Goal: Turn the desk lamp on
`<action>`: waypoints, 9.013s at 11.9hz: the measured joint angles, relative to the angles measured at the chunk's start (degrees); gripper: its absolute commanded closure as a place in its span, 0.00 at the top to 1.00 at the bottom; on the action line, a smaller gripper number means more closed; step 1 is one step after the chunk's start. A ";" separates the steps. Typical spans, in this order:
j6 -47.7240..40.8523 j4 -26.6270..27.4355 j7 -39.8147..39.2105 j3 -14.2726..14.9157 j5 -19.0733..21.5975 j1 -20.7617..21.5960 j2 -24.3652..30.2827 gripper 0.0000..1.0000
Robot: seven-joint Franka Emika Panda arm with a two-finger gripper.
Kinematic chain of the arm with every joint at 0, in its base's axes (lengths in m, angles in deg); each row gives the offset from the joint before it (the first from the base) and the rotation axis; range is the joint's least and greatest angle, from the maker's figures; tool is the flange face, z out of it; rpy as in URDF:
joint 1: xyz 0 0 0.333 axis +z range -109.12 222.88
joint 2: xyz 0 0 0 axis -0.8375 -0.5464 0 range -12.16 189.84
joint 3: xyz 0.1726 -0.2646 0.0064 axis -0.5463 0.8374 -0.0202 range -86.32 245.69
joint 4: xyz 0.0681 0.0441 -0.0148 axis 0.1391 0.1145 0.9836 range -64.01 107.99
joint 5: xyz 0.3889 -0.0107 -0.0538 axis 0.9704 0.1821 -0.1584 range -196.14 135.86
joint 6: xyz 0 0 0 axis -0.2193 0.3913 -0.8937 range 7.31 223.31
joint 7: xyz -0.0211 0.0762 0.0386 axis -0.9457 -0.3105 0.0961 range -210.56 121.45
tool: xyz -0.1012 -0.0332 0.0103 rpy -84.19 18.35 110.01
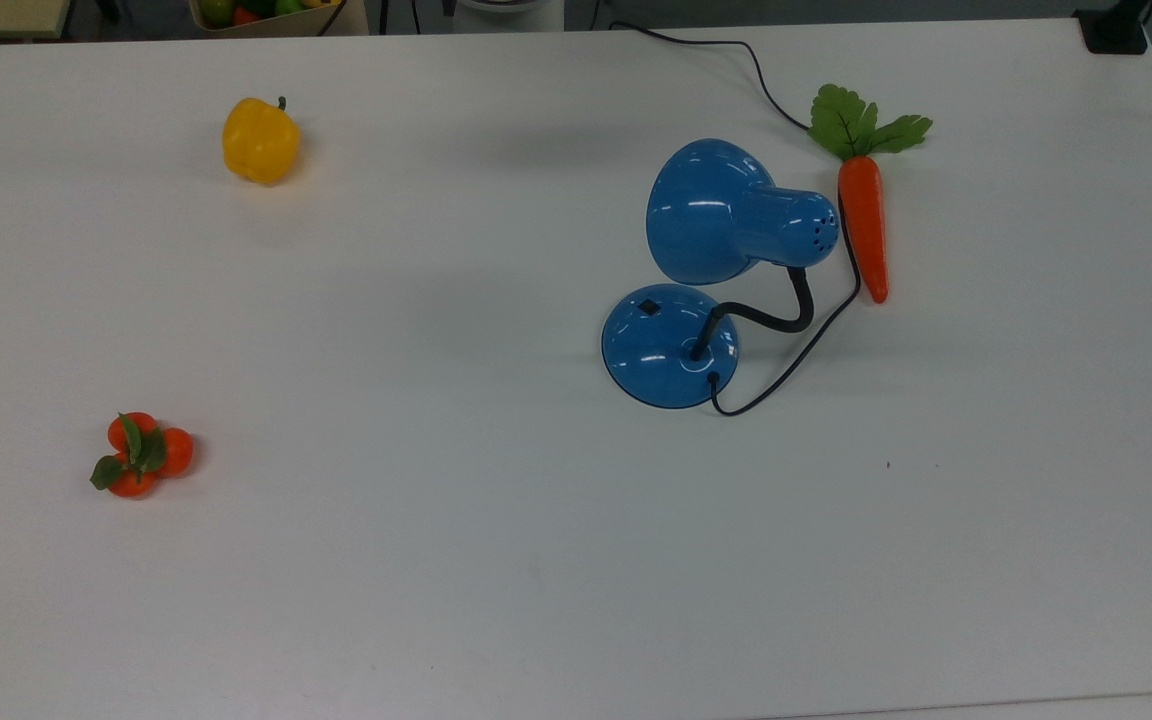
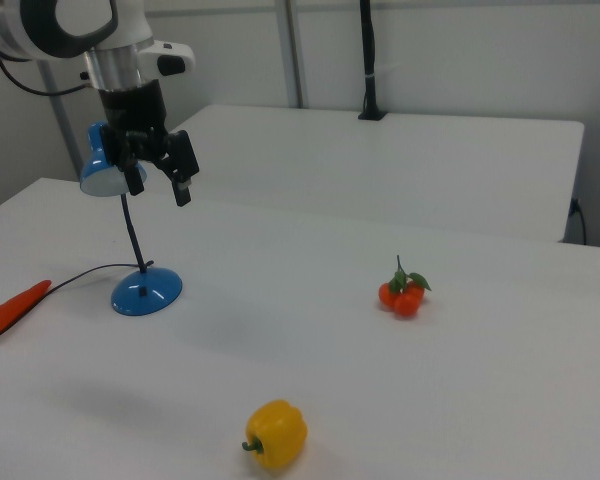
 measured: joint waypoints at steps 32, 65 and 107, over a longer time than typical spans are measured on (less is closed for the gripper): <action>21.35 18.66 -3.33 -0.17 -0.03 9.51 -0.83 0.00; 68.22 31.09 -16.61 -3.38 -0.06 15.59 -14.25 0.00; 66.58 29.27 -16.59 -3.41 -0.06 15.60 -15.40 0.00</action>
